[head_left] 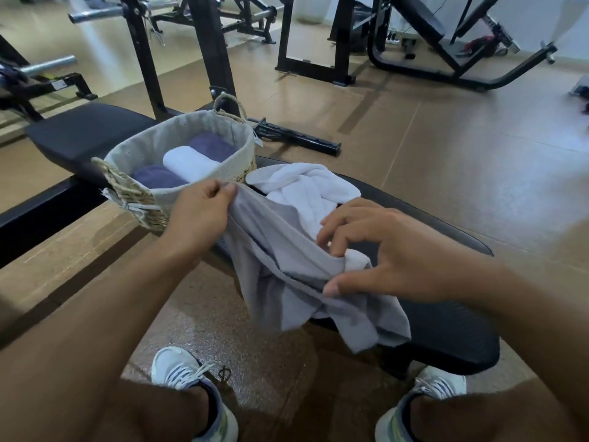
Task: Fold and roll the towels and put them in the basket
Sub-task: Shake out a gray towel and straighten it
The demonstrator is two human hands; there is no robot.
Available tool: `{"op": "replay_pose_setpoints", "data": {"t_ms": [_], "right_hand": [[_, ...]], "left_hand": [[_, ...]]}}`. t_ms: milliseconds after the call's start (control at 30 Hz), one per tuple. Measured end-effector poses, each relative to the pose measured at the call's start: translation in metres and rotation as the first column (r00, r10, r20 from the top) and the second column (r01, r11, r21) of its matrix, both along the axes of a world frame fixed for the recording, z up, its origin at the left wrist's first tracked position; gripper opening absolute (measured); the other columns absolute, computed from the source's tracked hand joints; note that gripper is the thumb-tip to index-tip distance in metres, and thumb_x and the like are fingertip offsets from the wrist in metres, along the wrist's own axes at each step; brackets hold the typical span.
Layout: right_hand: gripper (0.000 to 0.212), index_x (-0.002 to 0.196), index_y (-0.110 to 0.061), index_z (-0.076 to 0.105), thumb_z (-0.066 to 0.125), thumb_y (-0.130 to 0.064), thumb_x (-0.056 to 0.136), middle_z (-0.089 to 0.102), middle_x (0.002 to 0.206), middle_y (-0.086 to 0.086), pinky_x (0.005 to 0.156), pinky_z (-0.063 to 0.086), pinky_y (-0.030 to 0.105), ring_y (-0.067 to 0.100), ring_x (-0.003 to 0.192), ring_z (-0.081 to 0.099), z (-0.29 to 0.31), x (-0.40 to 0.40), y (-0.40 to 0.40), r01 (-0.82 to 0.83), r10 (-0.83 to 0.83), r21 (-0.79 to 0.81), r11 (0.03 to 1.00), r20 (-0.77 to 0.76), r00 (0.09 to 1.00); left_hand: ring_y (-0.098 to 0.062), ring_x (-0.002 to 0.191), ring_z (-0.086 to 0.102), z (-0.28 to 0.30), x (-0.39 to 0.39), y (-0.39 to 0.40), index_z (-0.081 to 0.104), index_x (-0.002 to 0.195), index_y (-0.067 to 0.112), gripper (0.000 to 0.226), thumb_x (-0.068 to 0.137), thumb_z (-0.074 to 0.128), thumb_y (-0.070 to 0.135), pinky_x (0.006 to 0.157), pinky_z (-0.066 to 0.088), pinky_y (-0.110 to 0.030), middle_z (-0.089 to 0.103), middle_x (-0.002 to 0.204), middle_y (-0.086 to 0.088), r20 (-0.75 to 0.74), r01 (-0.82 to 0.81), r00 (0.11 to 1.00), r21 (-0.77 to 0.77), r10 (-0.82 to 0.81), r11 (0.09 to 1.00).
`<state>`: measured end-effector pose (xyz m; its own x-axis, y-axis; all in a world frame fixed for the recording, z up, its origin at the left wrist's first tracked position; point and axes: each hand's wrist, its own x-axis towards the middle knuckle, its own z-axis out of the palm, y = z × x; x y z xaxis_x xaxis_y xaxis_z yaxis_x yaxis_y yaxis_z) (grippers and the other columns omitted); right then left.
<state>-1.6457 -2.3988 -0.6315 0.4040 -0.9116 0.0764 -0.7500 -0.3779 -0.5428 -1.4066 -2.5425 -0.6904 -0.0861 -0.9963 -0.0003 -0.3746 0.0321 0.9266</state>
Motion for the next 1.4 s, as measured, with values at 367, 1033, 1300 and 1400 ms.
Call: {"op": "replay_pose_setpoints", "data": {"t_ms": [367, 1033, 1300, 1400], "right_hand": [[0.023, 0.074, -0.032, 0.065, 0.067, -0.052, 0.087, 0.062, 0.121, -0.02, 0.101, 0.044, 0.03, 0.008, 0.125, 0.055, 0.012, -0.013, 0.011, 0.136, -0.124, -0.095, 0.986, 0.122, 0.985], [0.01, 0.082, -0.032, 0.076, 0.082, -0.023, 0.083, 0.074, 0.085, -0.003, 0.076, 0.052, 0.025, 0.01, 0.078, 0.068, 0.001, -0.082, 0.02, 0.078, -0.113, 0.62, 0.781, 0.018, 0.993], [0.022, 0.067, -0.02, 0.058, 0.078, -0.021, 0.075, 0.057, 0.066, 0.005, 0.052, 0.046, 0.022, 0.017, 0.059, 0.056, 0.019, -0.099, 0.042, -0.073, -0.312, 0.569, 0.819, 0.548, 0.776], [0.047, 0.065, -0.017, 0.043, 0.088, -0.031, 0.072, 0.043, 0.058, 0.0, 0.047, 0.038, 0.022, 0.012, 0.051, 0.042, 0.009, -0.11, 0.043, 0.29, -0.569, 0.571, 0.768, 0.4, 0.718]], "left_hand": [[-0.019, 0.078, 0.049, -0.023, 0.028, -0.04, 0.066, 0.095, 0.003, 0.036, 0.104, 0.049, 0.033, 0.074, 0.038, -0.036, 0.058, 0.082, -0.003, 0.016, -0.188, 0.982, -0.009, 0.189, 0.982], [-0.014, 0.07, 0.067, 0.019, 0.073, -0.004, 0.077, 0.073, 0.009, 0.027, 0.064, 0.093, 0.029, 0.064, 0.056, -0.023, 0.068, 0.076, -0.007, -0.344, 0.708, 0.699, 0.201, -0.628, 0.678], [-0.026, 0.08, 0.064, 0.01, 0.019, 0.007, 0.074, 0.088, 0.014, 0.011, 0.09, 0.072, 0.025, 0.075, 0.062, -0.043, 0.067, 0.083, -0.007, -0.233, 0.447, 0.884, 0.159, -0.406, 0.88], [-0.009, 0.078, 0.063, 0.001, -0.009, 0.001, 0.074, 0.101, 0.007, 0.016, 0.099, 0.064, 0.019, 0.065, 0.054, -0.024, 0.071, 0.09, -0.004, -0.096, 0.386, 0.921, 0.076, -0.378, 0.919]]}}
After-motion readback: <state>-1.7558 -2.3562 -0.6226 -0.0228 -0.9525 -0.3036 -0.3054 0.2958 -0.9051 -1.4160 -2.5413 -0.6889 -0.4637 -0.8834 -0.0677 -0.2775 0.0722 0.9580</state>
